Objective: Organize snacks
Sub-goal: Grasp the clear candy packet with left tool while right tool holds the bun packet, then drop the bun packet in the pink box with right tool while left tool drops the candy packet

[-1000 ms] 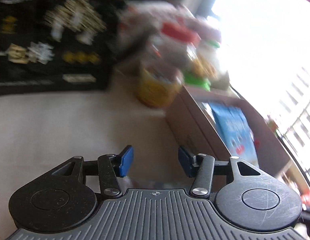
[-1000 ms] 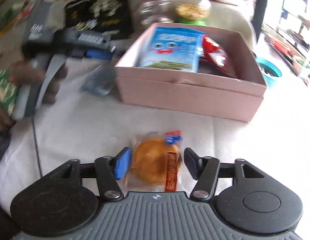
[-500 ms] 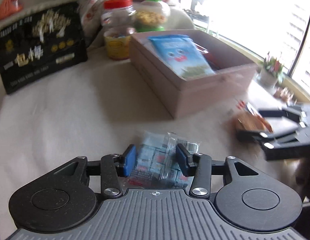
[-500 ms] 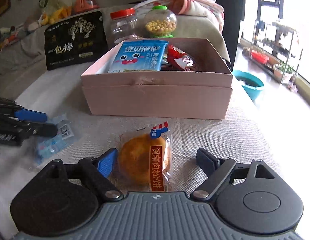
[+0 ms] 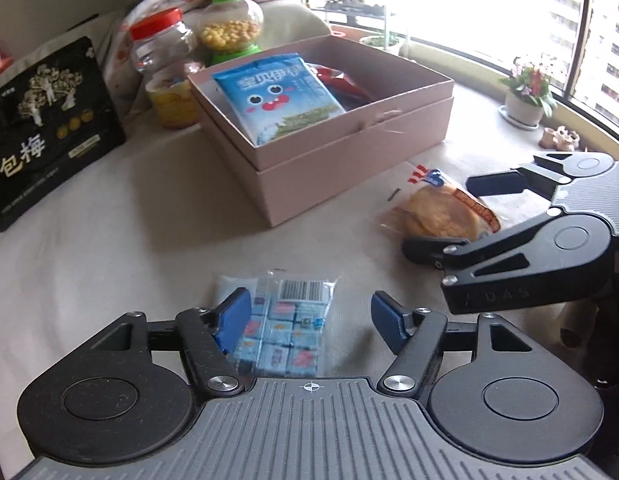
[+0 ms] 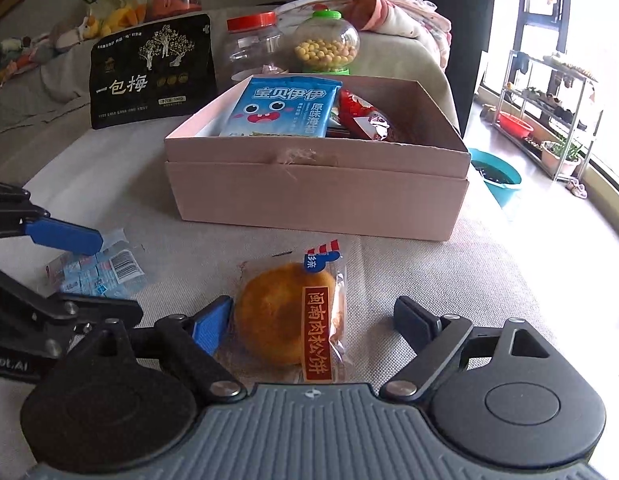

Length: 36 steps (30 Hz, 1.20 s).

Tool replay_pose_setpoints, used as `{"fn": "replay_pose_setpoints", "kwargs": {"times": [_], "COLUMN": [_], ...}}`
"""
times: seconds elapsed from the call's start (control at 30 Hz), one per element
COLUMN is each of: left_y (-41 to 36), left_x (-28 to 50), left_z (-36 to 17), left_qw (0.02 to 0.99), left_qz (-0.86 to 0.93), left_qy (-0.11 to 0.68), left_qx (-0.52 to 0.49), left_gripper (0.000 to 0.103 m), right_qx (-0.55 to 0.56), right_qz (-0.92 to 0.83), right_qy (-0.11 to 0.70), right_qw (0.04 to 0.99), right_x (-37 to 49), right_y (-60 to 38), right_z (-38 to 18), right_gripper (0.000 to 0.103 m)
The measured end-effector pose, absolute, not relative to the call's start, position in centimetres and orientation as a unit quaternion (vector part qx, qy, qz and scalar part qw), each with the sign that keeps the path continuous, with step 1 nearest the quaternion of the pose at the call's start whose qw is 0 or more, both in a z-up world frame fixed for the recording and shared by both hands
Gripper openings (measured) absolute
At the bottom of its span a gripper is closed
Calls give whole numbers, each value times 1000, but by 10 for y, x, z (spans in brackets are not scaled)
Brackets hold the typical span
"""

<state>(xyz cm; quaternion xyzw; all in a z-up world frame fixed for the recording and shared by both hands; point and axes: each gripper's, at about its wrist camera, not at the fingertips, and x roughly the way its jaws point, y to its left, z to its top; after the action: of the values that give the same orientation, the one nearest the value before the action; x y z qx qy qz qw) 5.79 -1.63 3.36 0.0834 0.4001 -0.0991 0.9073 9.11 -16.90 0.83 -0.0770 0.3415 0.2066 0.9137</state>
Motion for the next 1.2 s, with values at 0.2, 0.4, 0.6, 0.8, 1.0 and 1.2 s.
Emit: {"fn": "replay_pose_setpoints", "kwargs": {"times": [0.2,0.4,0.6,0.8,1.0,1.2], "left_y": [5,15,12,9,2,7], "left_x": [67,72,64,42,27,28], "left_z": [25,21,20,21,23,22], "left_qw": [909,909,912,910,901,900], "left_qz": [-57,-81,-79,-102,-100,-106], "left_qy": [408,407,401,401,418,421], "left_qx": [62,28,20,13,58,36], "left_gripper": [74,76,74,74,74,79], "right_qx": [-84,-92,-86,-91,-92,-92], "right_qz": [208,219,227,226,226,225], "right_qy": [342,350,362,359,357,356], "right_qw": [913,906,900,901,902,902], "right_x": [90,92,93,91,91,90], "right_y": [-166,-164,-166,-166,-166,-165], "right_z": [7,7,7,6,6,6], "right_gripper": [91,98,103,103,103,103]}}
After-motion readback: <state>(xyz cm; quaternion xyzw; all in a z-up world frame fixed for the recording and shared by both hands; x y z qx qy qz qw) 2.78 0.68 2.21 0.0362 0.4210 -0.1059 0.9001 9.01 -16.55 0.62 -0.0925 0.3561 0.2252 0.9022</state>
